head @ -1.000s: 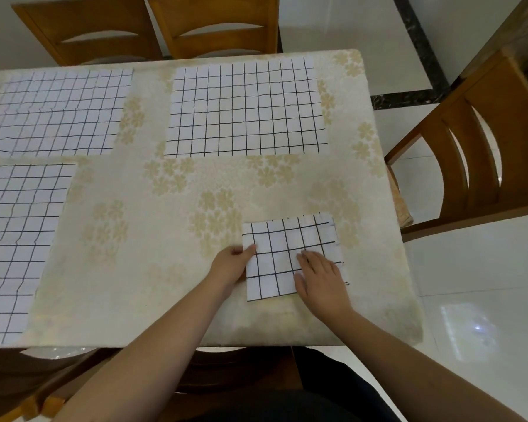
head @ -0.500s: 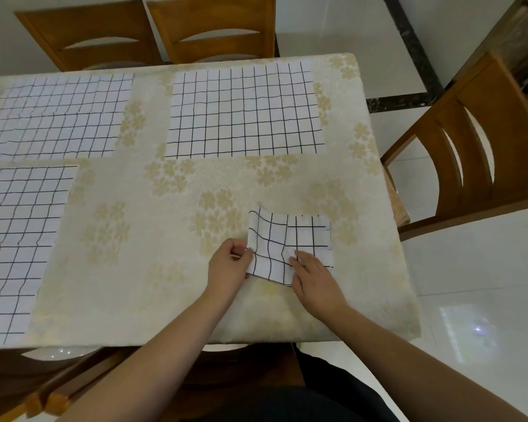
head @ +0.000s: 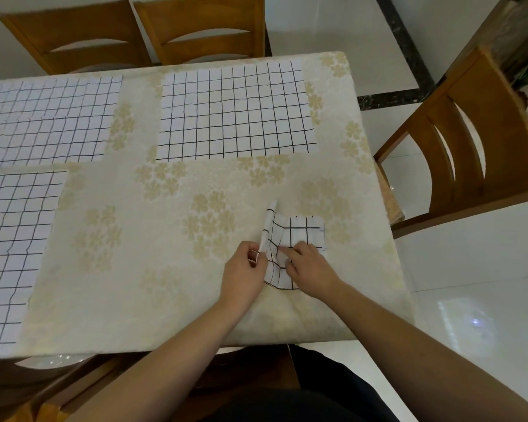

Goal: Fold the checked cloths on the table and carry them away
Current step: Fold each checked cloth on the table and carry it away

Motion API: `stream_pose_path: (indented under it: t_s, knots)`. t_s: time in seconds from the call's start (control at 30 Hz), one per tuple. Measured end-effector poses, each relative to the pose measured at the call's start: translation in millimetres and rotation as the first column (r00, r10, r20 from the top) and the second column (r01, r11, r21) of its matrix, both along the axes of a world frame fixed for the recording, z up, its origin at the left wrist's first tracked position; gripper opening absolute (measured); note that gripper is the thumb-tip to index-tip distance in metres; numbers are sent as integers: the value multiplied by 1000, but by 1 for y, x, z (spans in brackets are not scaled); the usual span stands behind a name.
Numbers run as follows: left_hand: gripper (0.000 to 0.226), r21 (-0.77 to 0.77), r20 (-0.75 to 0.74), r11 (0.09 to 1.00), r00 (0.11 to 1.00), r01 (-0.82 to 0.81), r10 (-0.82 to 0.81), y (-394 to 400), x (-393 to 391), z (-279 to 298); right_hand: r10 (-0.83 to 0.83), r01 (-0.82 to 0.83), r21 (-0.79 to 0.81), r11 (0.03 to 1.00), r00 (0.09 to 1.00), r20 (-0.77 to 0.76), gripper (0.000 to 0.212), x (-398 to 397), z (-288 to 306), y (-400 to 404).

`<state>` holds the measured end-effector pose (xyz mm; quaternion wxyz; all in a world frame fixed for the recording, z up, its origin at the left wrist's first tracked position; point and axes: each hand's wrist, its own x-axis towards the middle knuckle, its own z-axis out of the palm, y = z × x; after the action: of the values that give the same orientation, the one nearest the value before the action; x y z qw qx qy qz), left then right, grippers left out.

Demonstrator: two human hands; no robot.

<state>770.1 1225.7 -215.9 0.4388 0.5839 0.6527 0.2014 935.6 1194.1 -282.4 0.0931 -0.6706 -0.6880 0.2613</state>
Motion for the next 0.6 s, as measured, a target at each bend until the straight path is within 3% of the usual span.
stream_pose_path:
  t_s: [0.13, 0.2, 0.37, 0.43, 0.5, 0.53, 0.6]
  knots:
    - [20, -348, 181, 932, 968, -103, 175, 2, -18, -8, -84, 78, -105, 991, 995, -57, 46, -1, 0, 9]
    - [29, -394, 229, 914, 954, -93, 196, 2, -26, -13, -148, 132, -119, 984, 980, -135, 44, 2, 3, 13]
    - [39, -413, 172, 893, 978, 180, -117, 30, -63, -26, -285, 259, -136, 956, 931, -227, 35, 16, 11, 27]
    - [36, -439, 141, 838, 946, 325, -292, 46, -74, -23, -310, 282, -141, 949, 917, -249, 34, 18, 13, 30]
    - [33, -406, 9, 809, 887, 426, -462, 62, -79, -19, -322, 289, -161, 944, 913, -250, 35, 17, 12, 30]
    - [29, -386, -64, 817, 870, 430, -488, 68, -80, -18, -328, 289, -182, 940, 914, -240, 36, 15, 11, 30]
    - [21, -325, -96, 891, 926, 317, -365, 77, -81, -24, -371, 315, -246, 917, 899, -233, 38, 9, 9, 28]
